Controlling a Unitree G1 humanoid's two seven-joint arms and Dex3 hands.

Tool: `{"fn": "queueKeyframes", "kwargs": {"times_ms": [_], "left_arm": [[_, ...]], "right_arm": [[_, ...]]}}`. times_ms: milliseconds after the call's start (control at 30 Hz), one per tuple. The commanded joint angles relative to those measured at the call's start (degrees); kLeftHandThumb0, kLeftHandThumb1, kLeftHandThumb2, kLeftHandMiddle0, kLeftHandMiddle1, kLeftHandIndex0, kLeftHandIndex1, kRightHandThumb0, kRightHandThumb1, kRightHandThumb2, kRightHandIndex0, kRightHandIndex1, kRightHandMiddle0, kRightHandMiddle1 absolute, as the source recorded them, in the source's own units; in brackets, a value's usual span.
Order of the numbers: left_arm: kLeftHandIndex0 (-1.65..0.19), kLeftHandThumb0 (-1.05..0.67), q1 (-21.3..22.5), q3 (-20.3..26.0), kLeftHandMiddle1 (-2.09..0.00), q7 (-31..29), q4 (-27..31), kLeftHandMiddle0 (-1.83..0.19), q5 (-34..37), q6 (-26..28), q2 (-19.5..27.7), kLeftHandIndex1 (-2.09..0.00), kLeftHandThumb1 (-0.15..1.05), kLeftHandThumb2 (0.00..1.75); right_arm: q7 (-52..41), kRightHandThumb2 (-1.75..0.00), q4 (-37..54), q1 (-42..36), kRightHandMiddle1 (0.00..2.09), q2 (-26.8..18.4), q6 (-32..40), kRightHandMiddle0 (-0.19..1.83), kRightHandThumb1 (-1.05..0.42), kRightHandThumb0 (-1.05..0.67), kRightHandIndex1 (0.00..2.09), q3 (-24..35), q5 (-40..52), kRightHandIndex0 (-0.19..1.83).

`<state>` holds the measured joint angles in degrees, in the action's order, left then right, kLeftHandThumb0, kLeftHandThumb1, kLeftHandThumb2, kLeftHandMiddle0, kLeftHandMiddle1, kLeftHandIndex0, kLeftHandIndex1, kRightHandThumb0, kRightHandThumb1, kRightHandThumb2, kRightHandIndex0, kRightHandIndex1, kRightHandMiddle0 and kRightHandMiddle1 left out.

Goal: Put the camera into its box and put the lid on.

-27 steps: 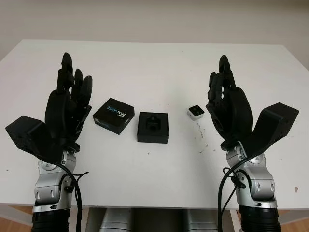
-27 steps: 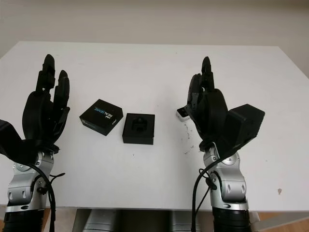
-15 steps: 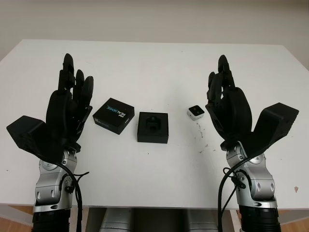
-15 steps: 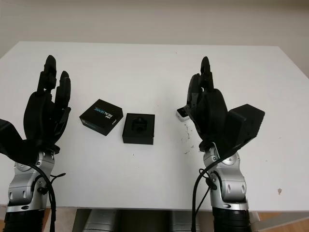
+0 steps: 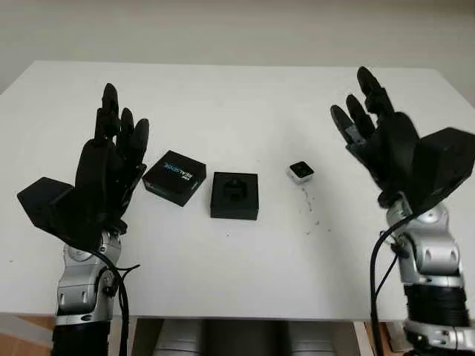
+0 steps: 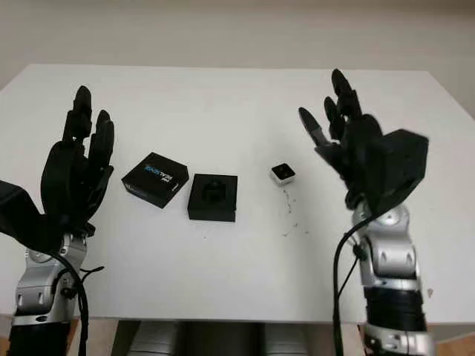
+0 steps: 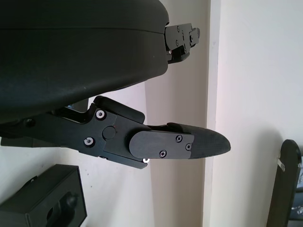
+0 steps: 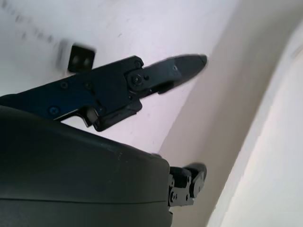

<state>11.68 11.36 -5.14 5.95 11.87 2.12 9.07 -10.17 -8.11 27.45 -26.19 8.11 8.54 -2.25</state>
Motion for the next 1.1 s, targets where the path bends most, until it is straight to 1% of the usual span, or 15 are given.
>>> {"fn": "queueKeyframes", "kwargs": {"times_ms": [0, 67, 133, 200, 267, 400, 433, 500, 567, 633, 800, 867, 933, 1067], "left_arm": [[0.13, -0.67, -0.3, -0.2, -0.06, 0.1, 0.8, 0.13, -0.2, -0.4, -0.4, -0.06, 1.05, 0.34], [0.14, -0.66, -0.3, -0.3, -0.05, 0.0, 0.6, 0.13, -0.4, -0.6, -0.3, -0.06, 1.05, 0.34], [0.14, -0.67, -0.2, -0.4, -0.05, 0.1, 0.4, 0.14, -1.0, -0.5, -0.1, -0.06, 1.05, 0.36], [0.14, -0.67, 0.3, -0.4, -0.05, 0.0, 0.0, 0.14, -1.4, -0.3, 0.2, -0.05, 1.05, 0.36], [0.14, -0.66, 0.8, -0.4, -0.05, -0.1, 0.0, 0.14, -1.4, 0.9, 0.5, -0.05, 1.05, 0.35], [0.13, -0.67, 1.9, -0.4, -0.06, -0.2, -0.6, 0.12, -1.8, 1.5, 0.9, -0.06, 1.05, 0.33], [0.13, -0.68, 2.1, -0.3, -0.06, -0.3, -0.8, 0.12, -1.9, 1.7, 1.0, -0.06, 1.05, 0.32], [0.13, -0.68, 2.5, -0.2, -0.06, -0.4, -1.0, 0.12, -1.9, 1.9, 1.3, -0.06, 1.05, 0.32], [0.13, -0.69, 2.8, 0.0, -0.06, -0.6, -1.1, 0.12, -1.4, 2.3, 1.3, -0.06, 1.05, 0.31], [0.13, -0.68, 2.9, 0.1, -0.06, -0.7, -1.2, 0.12, -1.2, 2.5, 1.3, -0.06, 1.05, 0.31], [0.12, -0.69, 3.1, -0.4, -0.06, -0.8, -1.4, 0.11, -1.8, 2.7, 1.4, -0.06, 1.05, 0.31], [0.12, -0.68, 3.2, -0.4, -0.05, -0.9, -1.5, 0.12, -1.7, 2.7, 1.4, -0.06, 1.05, 0.32], [0.13, -0.68, 3.3, -0.5, -0.05, -0.9, -1.7, 0.12, -1.8, 2.7, 1.4, -0.06, 1.05, 0.32], [0.13, -0.69, 3.3, -0.7, -0.05, -0.7, -2.0, 0.12, -1.9, 2.9, 1.1, -0.06, 1.05, 0.32]], "right_arm": [[-1.5, -0.04, -3.0, 3.5, 0.79, -3.2, -3.8, 0.08, -0.81, -0.42, 0.3, -1.4, -2.2, 0.36], [-3.4, -0.04, -6.2, 5.5, 0.82, -5.6, -7.2, 0.07, -0.79, -0.36, 0.31, -2.7, -4.0, 0.36], [-5.0, -0.04, -8.5, 7.1, 0.82, -7.3, -9.3, 0.08, -0.76, -0.35, 0.31, -3.9, -5.6, 0.37], [-6.7, -0.04, -11.9, 9.2, 0.81, -9.3, -13.5, 0.1, -0.76, -0.33, 0.31, -6.0, -8.2, 0.38], [-7.1, -0.05, -15.5, 11.1, 0.77, -10.7, -17.5, 0.14, -0.75, -0.35, 0.33, -8.3, -11.3, 0.41], [-4.5, -0.05, -21.9, 13.8, 0.72, -12.6, -24.7, 0.19, -0.75, -0.4, 0.35, -12.4, -18.1, 0.46], [-4.4, -0.06, -23.2, 14.5, 0.67, -13.1, -25.8, 0.2, -0.76, -0.42, 0.33, -13.5, -19.7, 0.45], [-5.2, -0.06, -25.1, 15.8, 0.59, -14.0, -26.9, 0.19, -0.79, -0.43, 0.3, -15.5, -22.3, 0.41], [-5.1, -0.06, -26.7, 17.5, 0.5, -14.8, -28.1, 0.22, -0.8, -0.44, 0.27, -18.2, -26.1, 0.37], [-5.2, -0.06, -27.5, 18.5, 0.44, -15.3, -28.7, 0.23, -0.81, -0.45, 0.25, -19.7, -28.3, 0.34], [-6.7, -0.05, -28.5, 20.3, 0.21, -16.4, -32.1, 0.36, -0.81, -0.39, 0.19, -22.4, -30.7, 0.36], [-7.0, -0.05, -29.3, 21.0, 0.16, -16.6, -33.9, 0.41, -0.8, -0.34, 0.18, -23.2, -31.3, 0.38], [-8.2, -0.05, -30.2, 21.8, 0.14, -16.4, -34.0, 0.42, -0.8, -0.31, 0.18, -23.8, -31.6, 0.4], [-9.7, -0.05, -31.9, 23.6, 0.11, -16.3, -34.3, 0.44, -0.8, -0.29, 0.18, -25.7, -33.3, 0.44]]}}
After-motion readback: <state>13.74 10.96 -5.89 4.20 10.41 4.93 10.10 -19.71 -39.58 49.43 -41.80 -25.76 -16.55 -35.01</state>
